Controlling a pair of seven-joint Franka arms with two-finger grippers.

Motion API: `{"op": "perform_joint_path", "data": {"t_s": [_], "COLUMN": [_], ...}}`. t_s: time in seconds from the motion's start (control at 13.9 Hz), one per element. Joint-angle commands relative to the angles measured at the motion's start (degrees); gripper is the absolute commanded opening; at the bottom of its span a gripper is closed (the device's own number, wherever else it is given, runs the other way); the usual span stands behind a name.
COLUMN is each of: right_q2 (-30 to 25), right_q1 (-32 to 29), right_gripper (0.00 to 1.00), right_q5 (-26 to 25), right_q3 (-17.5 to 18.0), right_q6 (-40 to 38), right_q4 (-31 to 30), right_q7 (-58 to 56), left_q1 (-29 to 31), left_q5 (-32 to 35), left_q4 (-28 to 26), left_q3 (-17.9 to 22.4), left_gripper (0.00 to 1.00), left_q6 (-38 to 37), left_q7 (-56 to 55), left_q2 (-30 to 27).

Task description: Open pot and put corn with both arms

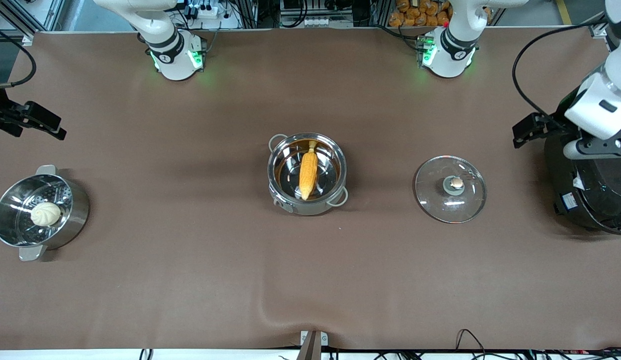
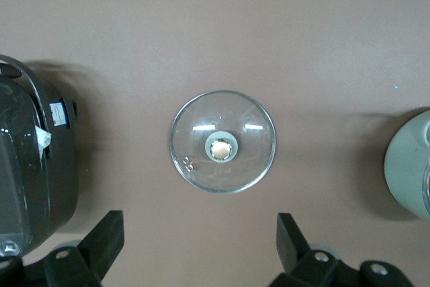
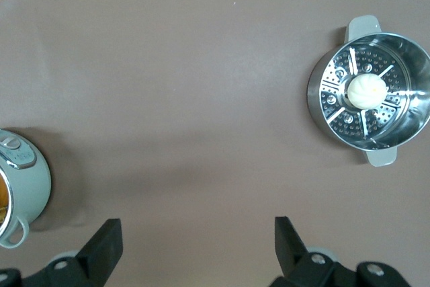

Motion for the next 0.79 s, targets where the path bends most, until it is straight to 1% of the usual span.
{"op": "perform_joint_path", "data": {"t_s": [0.0,0.14,0.29,0.43,0.72], "right_q2": [2.28,2.28,2.28,2.28,2.11], "right_q1": [-1.34,-2.21,-2.13,-2.13,-2.04], "right_gripper": [1.0,1.0,1.0,1.0,1.0], "right_q5": [-0.91,-0.91,-0.91,-0.91,-1.6], "right_q3": [0.89,0.89,0.89,0.89,0.97], "right_q6": [-2.15,-2.15,-2.41,-2.85,-3.03], "right_q4": [3.15,2.98,2.8,2.8,2.1], "right_q7": [-0.59,-2.95,-2.35,-2.35,-2.09], "left_q1": [0.76,0.76,0.76,0.85,0.85], "left_q5": [-1.87,-2.15,-1.62,-1.53,-1.44], "left_q4": [2.49,2.4,2.75,4.68,4.78], "left_q3": [-1.03,-0.68,-0.68,-0.42,0.46], "left_gripper": [1.0,1.0,1.0,1.0,1.0], "left_q6": [-2.98,-3.86,-5.53,-6.67,-6.94], "left_q7": [-1.57,-1.58,-1.58,-1.49,-1.58], "left_q2": [0.89,0.88,0.71,0.88,1.06]}}
